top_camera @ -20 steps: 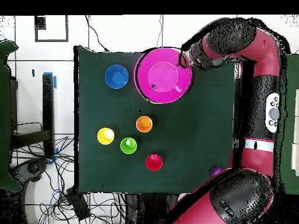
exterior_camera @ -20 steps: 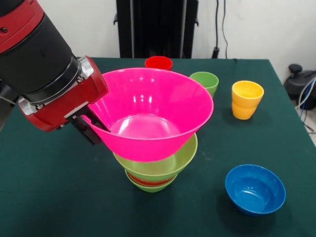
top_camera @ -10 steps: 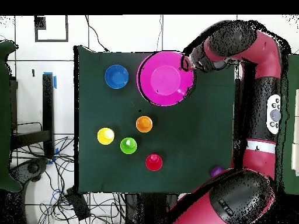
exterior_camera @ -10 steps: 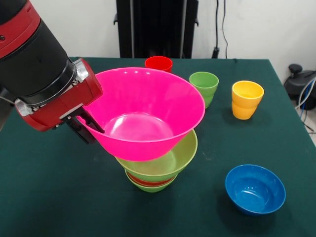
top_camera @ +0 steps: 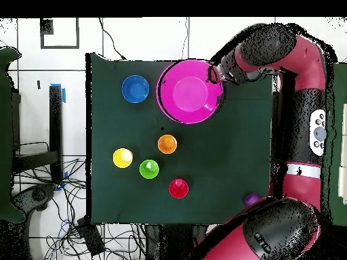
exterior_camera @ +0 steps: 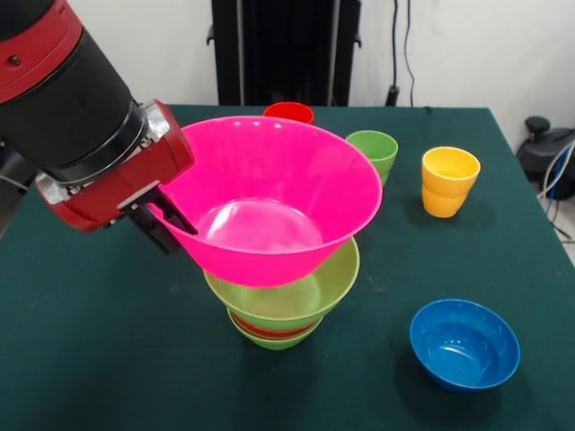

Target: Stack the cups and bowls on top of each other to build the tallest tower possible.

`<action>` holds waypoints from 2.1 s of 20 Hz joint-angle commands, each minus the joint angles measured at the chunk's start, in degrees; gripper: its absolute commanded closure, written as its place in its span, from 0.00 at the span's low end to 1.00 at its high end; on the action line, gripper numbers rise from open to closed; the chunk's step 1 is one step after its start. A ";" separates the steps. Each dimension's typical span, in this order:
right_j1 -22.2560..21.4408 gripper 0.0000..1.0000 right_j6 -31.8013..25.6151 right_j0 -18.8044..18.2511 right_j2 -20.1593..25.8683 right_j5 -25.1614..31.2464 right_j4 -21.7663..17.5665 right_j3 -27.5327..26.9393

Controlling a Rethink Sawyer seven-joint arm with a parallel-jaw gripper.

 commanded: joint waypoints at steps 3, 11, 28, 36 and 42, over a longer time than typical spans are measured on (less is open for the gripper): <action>-2.96 1.00 -6.72 2.09 -3.60 4.14 1.99 5.01; -3.86 1.00 -5.05 1.96 -4.05 3.69 3.81 6.94; -2.82 1.00 -6.36 2.51 -4.24 0.59 2.89 7.67; -2.32 1.00 -7.12 2.96 -3.89 0.77 2.81 6.45; -2.43 1.00 -6.96 2.51 -3.60 -0.38 3.37 7.47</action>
